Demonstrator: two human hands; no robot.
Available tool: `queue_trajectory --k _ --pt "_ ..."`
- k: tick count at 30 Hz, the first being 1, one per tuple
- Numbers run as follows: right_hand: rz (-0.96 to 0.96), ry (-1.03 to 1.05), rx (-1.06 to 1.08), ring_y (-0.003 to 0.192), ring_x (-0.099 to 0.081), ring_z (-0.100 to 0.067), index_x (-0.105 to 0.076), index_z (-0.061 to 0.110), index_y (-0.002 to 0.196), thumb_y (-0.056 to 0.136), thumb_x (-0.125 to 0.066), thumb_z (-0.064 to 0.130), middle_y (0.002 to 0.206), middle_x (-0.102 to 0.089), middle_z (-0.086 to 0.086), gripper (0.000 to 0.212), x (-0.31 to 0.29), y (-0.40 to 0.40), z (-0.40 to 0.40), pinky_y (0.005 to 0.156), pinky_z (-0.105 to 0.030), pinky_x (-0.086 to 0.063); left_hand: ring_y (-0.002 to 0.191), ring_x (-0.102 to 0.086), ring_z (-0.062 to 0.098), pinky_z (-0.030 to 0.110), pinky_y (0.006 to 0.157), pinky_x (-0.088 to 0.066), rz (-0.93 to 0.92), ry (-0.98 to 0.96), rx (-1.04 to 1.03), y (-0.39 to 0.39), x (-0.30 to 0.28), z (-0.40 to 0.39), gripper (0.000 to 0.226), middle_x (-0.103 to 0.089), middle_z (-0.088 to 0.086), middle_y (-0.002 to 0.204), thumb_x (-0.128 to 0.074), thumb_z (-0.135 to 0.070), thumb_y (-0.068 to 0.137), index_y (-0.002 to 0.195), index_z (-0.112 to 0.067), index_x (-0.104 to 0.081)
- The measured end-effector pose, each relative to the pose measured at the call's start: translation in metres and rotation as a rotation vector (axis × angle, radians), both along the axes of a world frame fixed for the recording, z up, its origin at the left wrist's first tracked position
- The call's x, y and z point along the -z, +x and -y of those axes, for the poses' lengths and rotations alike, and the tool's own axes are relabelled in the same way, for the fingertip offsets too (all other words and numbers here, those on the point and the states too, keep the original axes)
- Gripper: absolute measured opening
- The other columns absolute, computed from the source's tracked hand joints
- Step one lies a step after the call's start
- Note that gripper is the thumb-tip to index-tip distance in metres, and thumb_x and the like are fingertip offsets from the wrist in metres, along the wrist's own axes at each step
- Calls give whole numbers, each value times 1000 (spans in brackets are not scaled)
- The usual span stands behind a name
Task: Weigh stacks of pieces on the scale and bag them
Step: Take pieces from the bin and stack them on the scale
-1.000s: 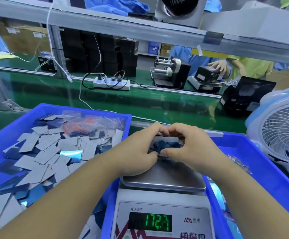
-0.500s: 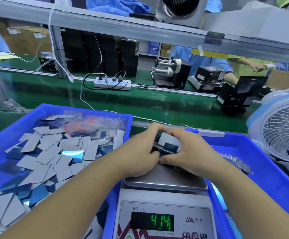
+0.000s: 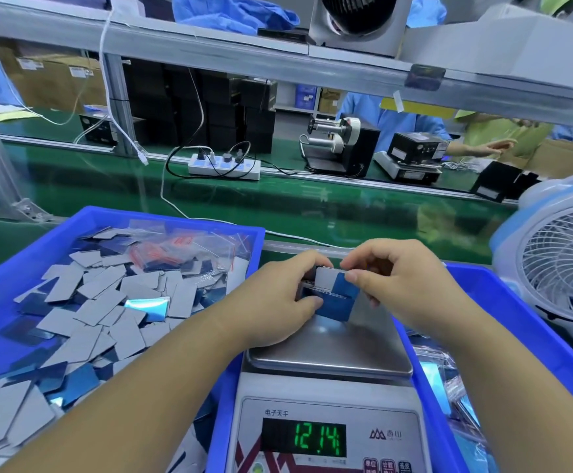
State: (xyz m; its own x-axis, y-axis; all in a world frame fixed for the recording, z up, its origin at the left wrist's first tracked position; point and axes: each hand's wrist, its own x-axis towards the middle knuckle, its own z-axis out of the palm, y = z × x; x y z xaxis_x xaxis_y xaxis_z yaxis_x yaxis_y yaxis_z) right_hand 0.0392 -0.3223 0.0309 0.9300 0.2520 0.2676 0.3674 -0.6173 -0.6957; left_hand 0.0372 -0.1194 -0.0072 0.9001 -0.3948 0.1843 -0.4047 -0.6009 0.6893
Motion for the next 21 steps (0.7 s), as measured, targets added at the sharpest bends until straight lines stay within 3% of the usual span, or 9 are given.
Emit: queue_trajectory --k 8,10,12,14,16,19,21 --pt "105 137 -15 51 -59 -11 -70 30 86 89 -66 -1 71 -65 7 31 2 -4 -7 52 -16 -48 101 -63 7 36 91 -51 33 -145 -14 4 -5 -9 39 -68 -18 111 -62 -14 93 122 -40 -53" --pt "13 78 -13 54 -62 -12 -68 28 86 90 -63 -2 68 -65 9 31 5 -3 -8 55 -22 -53 98 -61 8 29 87 -50 5 -53 -10 6 -2 -10 41 -66 -19 111 -59 -18 94 125 -43 -50" --pt "-60 -13 0 55 -64 -13 -63 29 83 89 -63 1 67 -65 9 28 6 -2 -5 57 -28 -56 97 -57 4 13 80 -44 -8 14 -17 6 1 -10 42 -63 -22 112 -58 -21 96 129 -44 -47" --pt "-52 -101 22 49 -58 -6 -60 28 76 83 -67 5 60 -63 13 25 3 -1 2 52 -18 -48 96 -56 3 4 77 -38 -7 32 -23 5 2 -9 44 -61 -21 112 -58 -23 96 132 -45 -45" --pt "-41 -219 39 47 -52 1 -59 27 71 78 -72 10 56 -60 21 23 2 0 7 48 -9 -38 98 -57 2 3 77 -37 -9 40 -18 5 1 -9 46 -61 -21 114 -58 -25 95 132 -48 -43" --pt "-83 -420 33 59 -55 3 -59 24 68 77 -75 22 66 -65 15 18 6 0 5 54 -11 -41 102 -56 4 9 82 -40 -20 34 -16 5 2 -9 48 -60 -20 118 -58 -26 96 133 -51 -41" --pt "-94 -440 19 64 -56 3 -62 24 74 76 -75 26 70 -65 13 14 8 0 4 54 -13 -42 99 -55 -1 3 79 -37 -23 36 -11 5 2 -9 49 -57 -23 116 -57 -26 96 133 -54 -39"
